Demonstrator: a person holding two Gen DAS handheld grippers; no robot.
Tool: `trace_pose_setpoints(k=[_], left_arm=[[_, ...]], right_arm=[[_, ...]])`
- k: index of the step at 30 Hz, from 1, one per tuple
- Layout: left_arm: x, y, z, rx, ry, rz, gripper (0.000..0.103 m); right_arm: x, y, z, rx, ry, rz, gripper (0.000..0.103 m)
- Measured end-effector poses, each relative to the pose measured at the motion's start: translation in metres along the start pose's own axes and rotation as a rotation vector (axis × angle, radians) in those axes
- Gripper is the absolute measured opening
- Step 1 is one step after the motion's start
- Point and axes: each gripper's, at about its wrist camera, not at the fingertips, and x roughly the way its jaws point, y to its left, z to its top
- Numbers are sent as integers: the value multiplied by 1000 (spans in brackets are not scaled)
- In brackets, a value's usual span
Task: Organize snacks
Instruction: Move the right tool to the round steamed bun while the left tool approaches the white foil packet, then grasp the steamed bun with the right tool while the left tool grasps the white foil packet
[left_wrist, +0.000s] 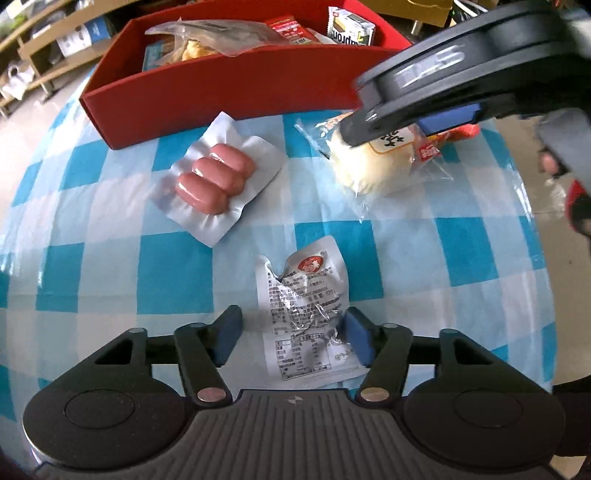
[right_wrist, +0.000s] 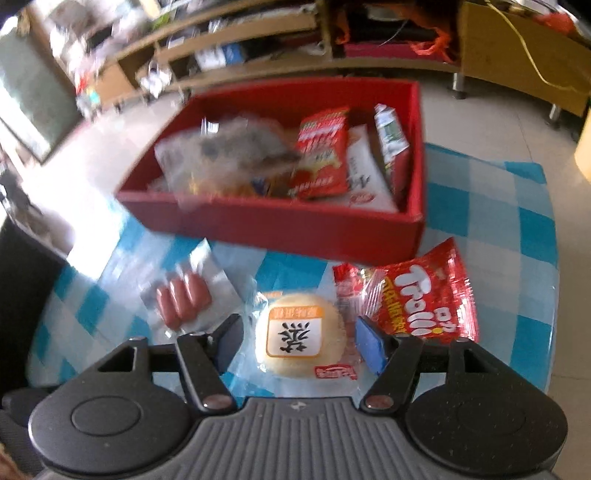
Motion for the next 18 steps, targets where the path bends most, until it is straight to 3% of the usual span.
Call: trace_pose_setpoints(k=[5,8,12,15,18], left_arm=[[5,-11,-4,57,-9,30,80],[9,-14,-3,56,-5,34,85],[10,-10,-2,56,-8,48,97],[10,-7,0,44,-10,38,93],[7,-8,2,54,-23,40,80]], right_arm=[[20,24,-5,-82,17,-55,83],[29,36,-7,-135,6,-104,84],[42,33,-11,-125,45,-66,82],[39,34,-14,-141,28,-64,75],[35,34,-17,-155,24,-59,71]])
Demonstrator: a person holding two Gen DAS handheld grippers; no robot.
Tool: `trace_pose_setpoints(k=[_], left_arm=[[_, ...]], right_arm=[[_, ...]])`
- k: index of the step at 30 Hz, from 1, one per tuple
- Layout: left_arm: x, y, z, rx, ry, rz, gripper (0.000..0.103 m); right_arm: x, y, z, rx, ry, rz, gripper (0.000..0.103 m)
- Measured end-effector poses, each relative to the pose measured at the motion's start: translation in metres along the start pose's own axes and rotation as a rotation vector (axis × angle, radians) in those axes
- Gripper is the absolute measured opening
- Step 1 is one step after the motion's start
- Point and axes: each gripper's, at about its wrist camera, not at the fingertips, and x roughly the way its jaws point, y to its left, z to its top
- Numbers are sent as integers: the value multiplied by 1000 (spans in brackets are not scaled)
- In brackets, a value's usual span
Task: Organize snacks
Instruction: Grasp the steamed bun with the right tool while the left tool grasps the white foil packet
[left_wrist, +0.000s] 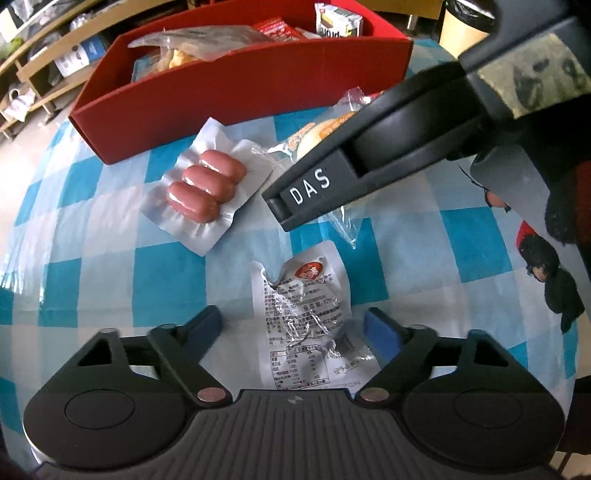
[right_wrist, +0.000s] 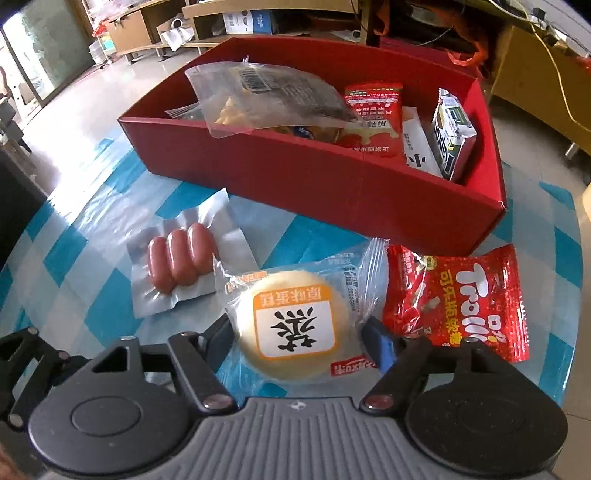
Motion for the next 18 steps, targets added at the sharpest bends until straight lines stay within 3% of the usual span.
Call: trace_pose_setpoints(k=[1,3,9,18], left_arm=[[-2,-1,1,4,-4,-9,69],[-3,-1,2,2,-6,-15,62],[-9,11,7,-65,0,-49,55],[-14,25,12,-115,-12,-74,55]], right_arm=[[-1,0,-1,-4,-1,2,71],[-4,-1,-2,-8,0,9,70],[-24,-10,-3,11,-45,30,69],[-60,-22,8,77,-151,66,69]])
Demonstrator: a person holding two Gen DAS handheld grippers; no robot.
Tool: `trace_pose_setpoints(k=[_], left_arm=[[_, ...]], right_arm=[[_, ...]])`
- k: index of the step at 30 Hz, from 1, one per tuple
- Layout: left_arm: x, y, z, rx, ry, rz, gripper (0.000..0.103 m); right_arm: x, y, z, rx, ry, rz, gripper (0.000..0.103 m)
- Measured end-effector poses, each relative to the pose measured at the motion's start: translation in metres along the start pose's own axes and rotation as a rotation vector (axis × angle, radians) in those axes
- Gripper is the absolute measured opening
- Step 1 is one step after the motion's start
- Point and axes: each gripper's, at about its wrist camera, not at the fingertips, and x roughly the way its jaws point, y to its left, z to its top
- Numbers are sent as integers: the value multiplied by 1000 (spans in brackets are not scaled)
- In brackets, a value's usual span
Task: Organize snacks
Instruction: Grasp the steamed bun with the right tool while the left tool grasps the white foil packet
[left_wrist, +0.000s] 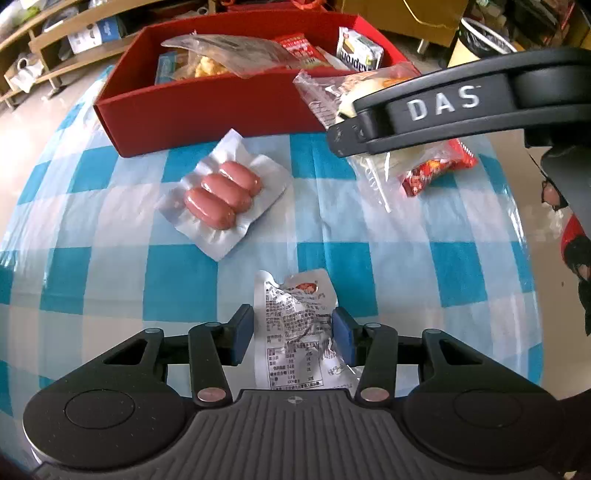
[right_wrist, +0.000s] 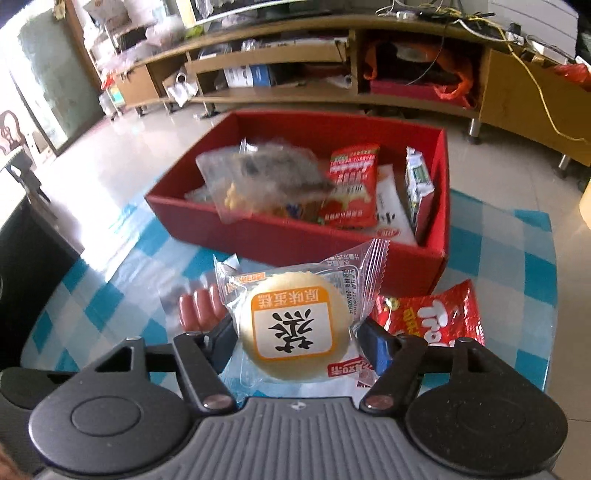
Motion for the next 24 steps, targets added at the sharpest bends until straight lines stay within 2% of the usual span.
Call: trace_pose_setpoints(k=[8,9,10,12,14,16,18,19,21,24], left_arm=[[-15,9,8,-41,-43,-24,53],[-15,10,9,-46,-45,-23,46],[-15,10,10,-49,-44,-27,33],[-15,13,11,-61,-35,-49,35],[-9,12,11,-43,-19,-45,40],[-2,9,9,-35,-2,-7,64],[4,5,8,-19,1,13,79],[6,3,9,-17,-2,22,84],[10,0,12,-9,-8,37,87],[22,-10,14,10,9,52,84]], right_arm=[[-4,-3,6,20,-26,1,69],[-4,-3,6,19,-26,1,69],[-4,-3,6,19,-26,1,69],[-4,-3,6,19,-26,2,69],[-4,-3,6,19,-24,3,69],[-3,-4,5,21,-22,2,69],[-3,-5,5,25,-21,2,69],[-3,-6,5,26,-22,2,69],[-4,-6,6,29,-24,3,69],[-4,-7,6,33,-26,3,69]])
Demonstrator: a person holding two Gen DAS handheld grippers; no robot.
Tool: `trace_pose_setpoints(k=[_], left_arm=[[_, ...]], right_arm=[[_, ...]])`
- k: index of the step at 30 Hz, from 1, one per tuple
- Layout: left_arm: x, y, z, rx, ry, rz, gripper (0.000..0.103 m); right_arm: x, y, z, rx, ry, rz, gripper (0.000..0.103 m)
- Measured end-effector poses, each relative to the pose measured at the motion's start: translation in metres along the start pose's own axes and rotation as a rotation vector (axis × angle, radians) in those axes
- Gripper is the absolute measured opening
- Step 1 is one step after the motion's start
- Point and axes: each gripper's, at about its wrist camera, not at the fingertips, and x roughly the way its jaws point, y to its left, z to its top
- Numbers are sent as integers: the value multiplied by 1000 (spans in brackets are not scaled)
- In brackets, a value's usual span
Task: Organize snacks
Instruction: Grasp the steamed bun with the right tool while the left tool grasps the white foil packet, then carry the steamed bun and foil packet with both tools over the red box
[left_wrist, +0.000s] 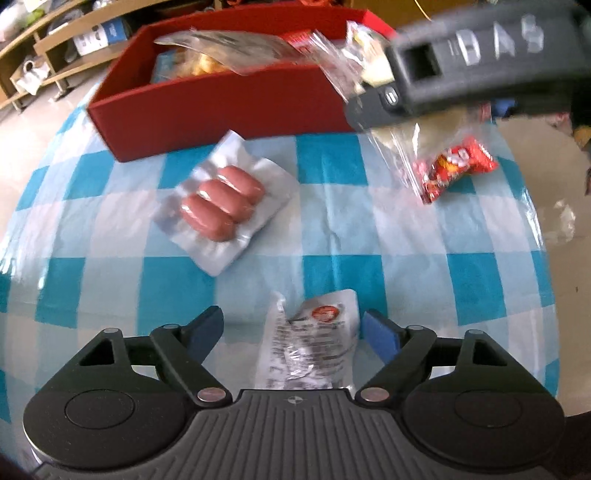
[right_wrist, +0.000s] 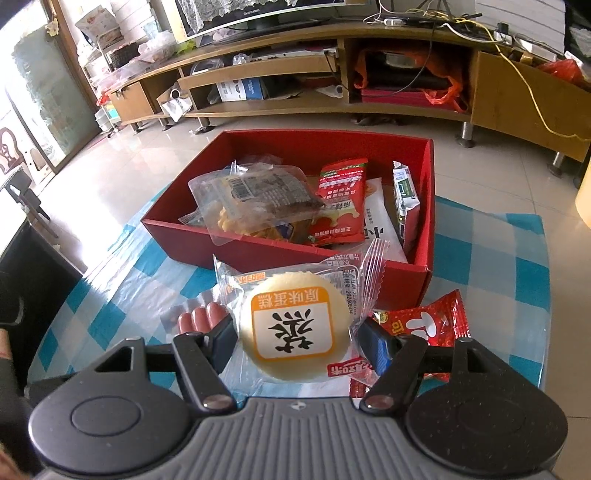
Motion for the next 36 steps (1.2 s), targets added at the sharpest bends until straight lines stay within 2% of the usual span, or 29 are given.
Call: trace_pose_setpoints(k=[2,4,10,20,29,36], left_arm=[[2,-12,-2,42,-19,55,82],[-2,-17,-4,58,-24,35,63],[-10,-10,-8,21,-12,34,62],[-43,15,14,-73,-129,12,62],[-52,28,41,-96,-192,41,62],[-55,27,56,-76,-229,71,62]], right_arm=[[-1,-1,0,1,-1,1,69],[-2,-2,0,2,-3,0,69],[-6,-2,2,6,-22,6,69],[-12,-5,7,21,-53,3,69],[-17,-12,18,46,-87,-6,69],[-17,-19,26,67,-102,-16,69]])
